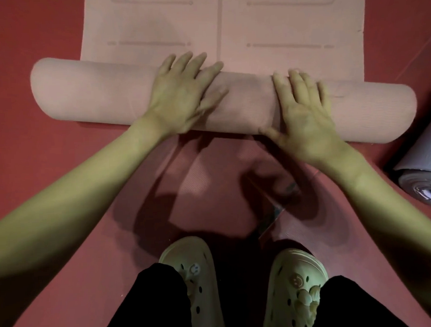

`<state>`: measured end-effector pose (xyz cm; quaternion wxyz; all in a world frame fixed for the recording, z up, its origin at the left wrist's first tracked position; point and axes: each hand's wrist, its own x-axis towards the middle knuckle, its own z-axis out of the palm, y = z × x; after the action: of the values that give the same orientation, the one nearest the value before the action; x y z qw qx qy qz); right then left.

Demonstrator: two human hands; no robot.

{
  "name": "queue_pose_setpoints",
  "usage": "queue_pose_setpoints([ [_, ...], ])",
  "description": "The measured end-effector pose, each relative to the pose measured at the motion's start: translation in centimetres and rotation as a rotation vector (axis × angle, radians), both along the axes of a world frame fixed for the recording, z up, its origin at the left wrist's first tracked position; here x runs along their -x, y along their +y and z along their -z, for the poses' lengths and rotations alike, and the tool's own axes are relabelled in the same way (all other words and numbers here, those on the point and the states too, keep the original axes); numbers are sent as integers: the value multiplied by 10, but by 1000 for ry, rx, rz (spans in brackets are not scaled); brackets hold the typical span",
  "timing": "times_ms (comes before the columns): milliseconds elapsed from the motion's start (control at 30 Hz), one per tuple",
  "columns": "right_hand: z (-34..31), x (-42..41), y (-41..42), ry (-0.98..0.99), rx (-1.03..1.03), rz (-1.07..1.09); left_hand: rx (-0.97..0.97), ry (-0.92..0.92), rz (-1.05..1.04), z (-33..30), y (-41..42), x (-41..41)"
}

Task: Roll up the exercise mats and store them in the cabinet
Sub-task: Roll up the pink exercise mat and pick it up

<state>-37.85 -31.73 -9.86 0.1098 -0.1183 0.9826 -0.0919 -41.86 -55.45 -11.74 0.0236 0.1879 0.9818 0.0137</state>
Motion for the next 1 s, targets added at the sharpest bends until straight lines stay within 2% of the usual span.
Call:
queue_pose_setpoints([
  [100,8,-7,-4,121,54,42,6,-41,-21,-4,1,21],
  [200,13,4,-2,159,47,35,16,-50,-40,-4,3,26],
  [333,6,33,3,25,34,-4,4,26,-55,0,7,8],
  [400,1,43,4,-48,-51,-44,11,60,-32,3,6,5],
  [533,-2,59,1,-31,-218,-73,27,58,-15,1,5,25],
  [767,-11,86,3,-65,-176,-80,28,84,-76,-4,14,44],
  [1000,-11,31,3,-76,-154,-44,32,38,-47,-3,12,-3],
])
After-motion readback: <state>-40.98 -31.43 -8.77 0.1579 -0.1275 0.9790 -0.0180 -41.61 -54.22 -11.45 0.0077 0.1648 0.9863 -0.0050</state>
